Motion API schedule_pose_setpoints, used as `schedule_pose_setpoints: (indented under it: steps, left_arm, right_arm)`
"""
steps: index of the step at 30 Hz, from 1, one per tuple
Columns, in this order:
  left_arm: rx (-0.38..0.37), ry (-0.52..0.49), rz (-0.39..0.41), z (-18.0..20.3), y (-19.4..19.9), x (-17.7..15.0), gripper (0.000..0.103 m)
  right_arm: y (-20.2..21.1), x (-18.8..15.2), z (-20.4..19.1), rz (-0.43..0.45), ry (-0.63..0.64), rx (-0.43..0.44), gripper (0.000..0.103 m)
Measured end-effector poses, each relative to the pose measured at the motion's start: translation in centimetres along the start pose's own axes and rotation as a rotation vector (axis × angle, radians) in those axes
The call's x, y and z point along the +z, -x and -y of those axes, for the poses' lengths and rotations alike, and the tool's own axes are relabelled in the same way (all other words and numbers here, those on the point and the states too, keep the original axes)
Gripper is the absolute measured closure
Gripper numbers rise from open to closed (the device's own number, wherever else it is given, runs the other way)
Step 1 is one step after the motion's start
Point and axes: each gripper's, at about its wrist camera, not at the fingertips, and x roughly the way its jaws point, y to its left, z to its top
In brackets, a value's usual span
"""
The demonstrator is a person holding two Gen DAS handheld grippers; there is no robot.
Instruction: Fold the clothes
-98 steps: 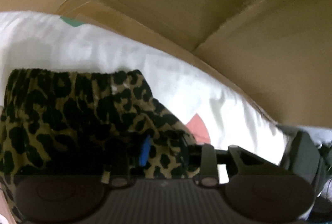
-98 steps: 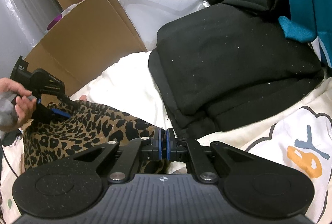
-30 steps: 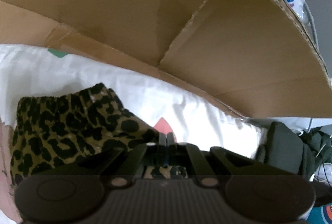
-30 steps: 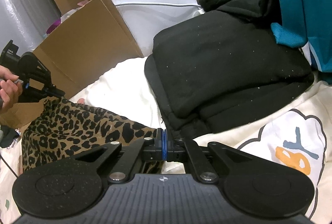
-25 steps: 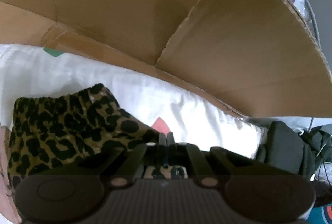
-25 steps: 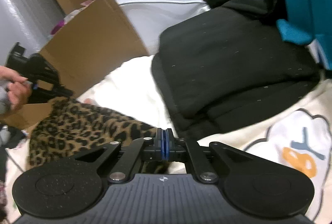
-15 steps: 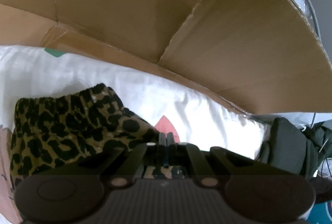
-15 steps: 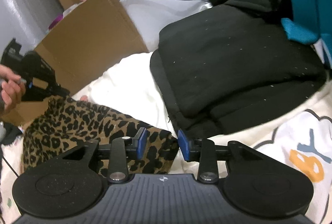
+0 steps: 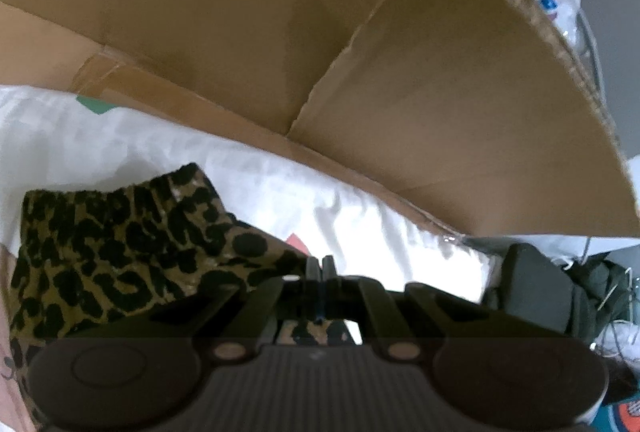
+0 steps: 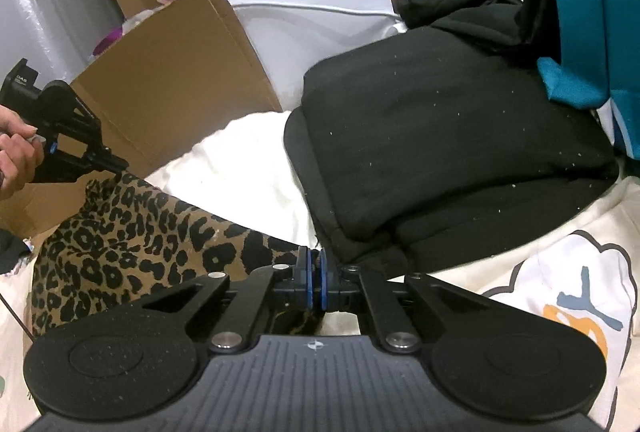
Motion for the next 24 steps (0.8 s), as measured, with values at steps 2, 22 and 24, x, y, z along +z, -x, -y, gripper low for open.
schedule_pose_setpoints:
  steps: [2,22,24]
  left_arm:
    - [0.003,0.008,-0.002,-0.3,-1.0,0.0,0.103]
    - [-0.005,-0.235,-0.009,-1.7,2.9,2.0,0.064]
    - [0.024,-0.279,-0.023,-2.1,3.1,1.8,0.065]
  right_arm:
    - [-0.5,-0.1,0.0,-0.01,0.007,-0.011,0.101]
    - [1.8,1.9,-1.2,0.029,0.023,-0.032,0.095]
    - [1.7,2.0,-1.8,0.026,0.019,0.004,0.095]
